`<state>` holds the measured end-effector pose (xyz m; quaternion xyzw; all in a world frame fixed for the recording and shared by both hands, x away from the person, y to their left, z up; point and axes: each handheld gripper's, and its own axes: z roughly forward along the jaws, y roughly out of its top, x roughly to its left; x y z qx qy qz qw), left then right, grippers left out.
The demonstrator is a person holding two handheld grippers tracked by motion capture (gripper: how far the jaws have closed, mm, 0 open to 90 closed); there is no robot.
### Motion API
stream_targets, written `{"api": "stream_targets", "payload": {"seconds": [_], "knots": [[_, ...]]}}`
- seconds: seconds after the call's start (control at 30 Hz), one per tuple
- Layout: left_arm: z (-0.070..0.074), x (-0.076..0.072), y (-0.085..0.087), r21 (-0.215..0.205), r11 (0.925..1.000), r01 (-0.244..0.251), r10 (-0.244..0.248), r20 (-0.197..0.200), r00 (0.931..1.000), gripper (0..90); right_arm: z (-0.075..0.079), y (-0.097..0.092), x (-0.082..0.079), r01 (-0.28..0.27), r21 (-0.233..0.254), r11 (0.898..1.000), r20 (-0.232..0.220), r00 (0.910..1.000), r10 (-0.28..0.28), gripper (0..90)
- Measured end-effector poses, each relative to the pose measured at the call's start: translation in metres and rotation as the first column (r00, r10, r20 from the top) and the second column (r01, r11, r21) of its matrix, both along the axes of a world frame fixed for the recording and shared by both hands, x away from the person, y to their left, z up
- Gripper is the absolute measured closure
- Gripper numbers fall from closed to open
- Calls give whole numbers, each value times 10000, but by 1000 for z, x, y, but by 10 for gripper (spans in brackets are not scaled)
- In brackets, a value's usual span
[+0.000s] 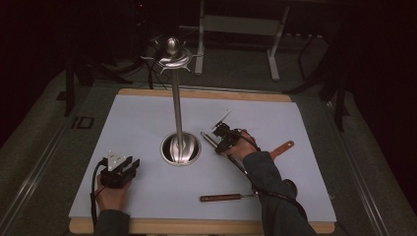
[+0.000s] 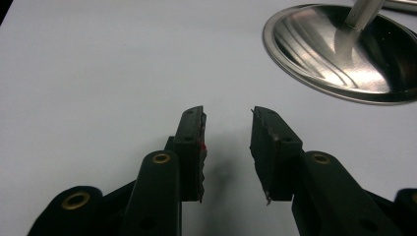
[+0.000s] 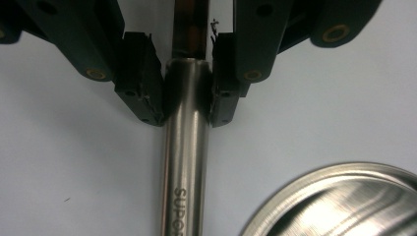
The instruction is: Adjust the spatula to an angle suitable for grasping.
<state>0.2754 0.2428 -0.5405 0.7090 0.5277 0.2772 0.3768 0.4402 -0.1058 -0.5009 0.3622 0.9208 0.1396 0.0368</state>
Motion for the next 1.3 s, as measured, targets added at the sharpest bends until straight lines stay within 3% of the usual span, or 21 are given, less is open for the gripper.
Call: {"api": "stream_targets", "payload": {"seconds": [0.17, 0.3, 0.5, 0.77, 1.0, 1.3], "knots": [[0, 0, 0, 2, 10000, -10, 10, 0, 10000, 659, 1, 5, -1, 58, -377, 9993, 59, 10000, -56, 686], [0, 0, 0, -7, 10000, -14, 14, -3, 10000, 658, 2, 5, -2, 224, -393, 9990, 143, 9997, -219, 690], [0, 0, 0, -7, 10000, -26, 26, 4, 10000, 656, 9, 0, -4, 313, -102, 9995, 392, 9988, -309, 692], [0, 0, 0, 18, 10000, -44, 44, 9, 10000, 653, 40, -12, -11, 453, 823, 9956, 982, 9937, -533, 693], [0, 0, 0, 22, 10000, -66, 66, 15, 10000, 652, 68, -20, -17, 348, 1570, 9870, 1812, 9814, -634, 694], [0, -1, 0, -19, 9999, -99, 99, 49, 9999, 648, 98, -29, -27, 120, 2363, 9716, 2805, 9565, -801, 695]]}}
